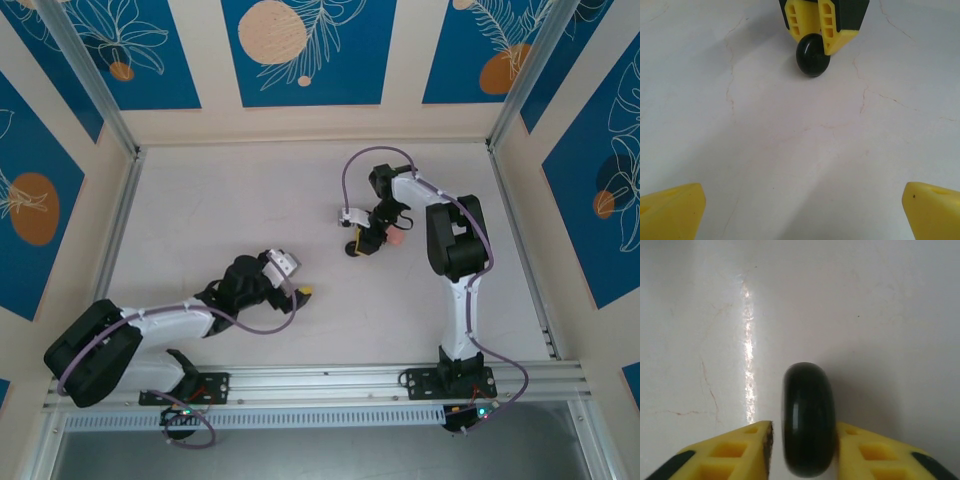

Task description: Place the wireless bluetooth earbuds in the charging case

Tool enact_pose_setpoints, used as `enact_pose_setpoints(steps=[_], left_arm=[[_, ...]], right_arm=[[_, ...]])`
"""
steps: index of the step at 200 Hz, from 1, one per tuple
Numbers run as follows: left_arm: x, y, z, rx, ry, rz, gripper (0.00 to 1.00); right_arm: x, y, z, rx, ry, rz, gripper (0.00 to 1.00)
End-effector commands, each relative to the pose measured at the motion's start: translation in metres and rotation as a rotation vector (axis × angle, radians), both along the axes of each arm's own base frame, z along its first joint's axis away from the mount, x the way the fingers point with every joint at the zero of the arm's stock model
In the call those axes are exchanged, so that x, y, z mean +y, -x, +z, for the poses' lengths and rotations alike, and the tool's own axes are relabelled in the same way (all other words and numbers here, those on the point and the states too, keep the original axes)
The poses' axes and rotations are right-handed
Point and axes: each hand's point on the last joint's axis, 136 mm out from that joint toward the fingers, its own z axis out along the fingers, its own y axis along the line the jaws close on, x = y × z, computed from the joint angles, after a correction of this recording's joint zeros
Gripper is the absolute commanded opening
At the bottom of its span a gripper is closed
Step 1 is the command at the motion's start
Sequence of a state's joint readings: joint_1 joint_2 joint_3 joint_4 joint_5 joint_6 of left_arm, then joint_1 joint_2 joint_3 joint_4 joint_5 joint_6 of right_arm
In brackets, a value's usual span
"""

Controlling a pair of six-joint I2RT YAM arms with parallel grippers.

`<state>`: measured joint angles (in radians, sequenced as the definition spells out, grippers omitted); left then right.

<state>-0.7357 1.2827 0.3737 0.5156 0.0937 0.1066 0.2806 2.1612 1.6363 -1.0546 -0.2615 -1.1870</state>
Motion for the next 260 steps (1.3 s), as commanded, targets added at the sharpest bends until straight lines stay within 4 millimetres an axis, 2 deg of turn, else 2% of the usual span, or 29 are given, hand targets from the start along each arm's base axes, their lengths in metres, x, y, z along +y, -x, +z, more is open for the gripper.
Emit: enact_pose_setpoints(steps=[1,56,75,97,109,126,136,158,160,161,163,164,166,176,183,204,236,260], left_arm=[[-0.002,-0.013,0.014,-0.024,0.03,0.027,1.0],[0.005,-0.022,0.022,-0.028,0.053,0.069,1.0],[0.013,-0.03,0.03,-0.04,0.064,0.109,1.0],[0.03,-0.043,0.044,-0.068,0.069,0.177,1.0],[0.044,-0.054,0.054,-0.086,0.06,0.245,1.0],[0.071,-0.07,0.072,-0.123,0.034,0.365,1.0],[0.092,-0.079,0.083,-0.149,0.021,0.456,1.0],[0.147,-0.092,0.102,-0.197,0.005,0.682,1.0],[0.152,-0.093,0.103,-0.199,0.002,0.7,1.0],[0.155,-0.093,0.103,-0.201,0.0,0.711,1.0],[0.159,-0.094,0.104,-0.204,-0.004,0.728,1.0],[0.162,-0.094,0.104,-0.204,-0.005,0.737,1.0],[0.167,-0.094,0.104,-0.207,-0.01,0.757,1.0],[0.191,-0.095,0.101,-0.207,-0.022,0.851,1.0],[0.206,-0.094,0.097,-0.202,-0.026,0.901,1.0],[0.235,-0.09,0.079,-0.195,-0.033,0.996,1.0],[0.254,-0.085,0.058,-0.257,0.024,1.058,1.0],[0.257,-0.095,0.04,-0.264,0.022,1.064,1.0]], right_arm=[[0.001,-0.007,0.0,-0.001,-0.012,-0.008,0.41],[0.002,-0.026,0.008,-0.059,-0.042,-0.03,0.47],[0.003,-0.033,0.023,-0.091,-0.071,-0.053,0.49],[0.001,-0.043,0.049,-0.161,-0.118,-0.096,0.5],[-0.001,-0.049,0.07,-0.204,-0.164,-0.144,0.5],[-0.005,-0.054,0.111,-0.273,-0.283,-0.23,0.5],[-0.008,-0.055,0.137,-0.319,-0.368,-0.288,0.5],[-0.023,-0.053,0.173,-0.393,-0.494,-0.451,0.58],[-0.025,-0.052,0.172,-0.391,-0.502,-0.468,0.6],[-0.026,-0.051,0.173,-0.393,-0.507,-0.476,0.66],[-0.027,-0.05,0.174,-0.399,-0.514,-0.488,0.9],[-0.029,-0.05,0.175,-0.401,-0.519,-0.496,0.95],[-0.03,-0.048,0.176,-0.404,-0.528,-0.508,1.0],[-0.039,-0.044,0.177,-0.417,-0.559,-0.587,0.99],[-0.046,-0.043,0.17,-0.416,-0.564,-0.657,0.99],[-0.072,-0.038,0.15,-0.462,-0.566,-0.865,0.99],[-0.113,-0.028,0.123,-0.55,-0.526,-1.144,0.99],[-0.136,-0.025,0.11,-0.624,-0.505,-1.27,0.99]])
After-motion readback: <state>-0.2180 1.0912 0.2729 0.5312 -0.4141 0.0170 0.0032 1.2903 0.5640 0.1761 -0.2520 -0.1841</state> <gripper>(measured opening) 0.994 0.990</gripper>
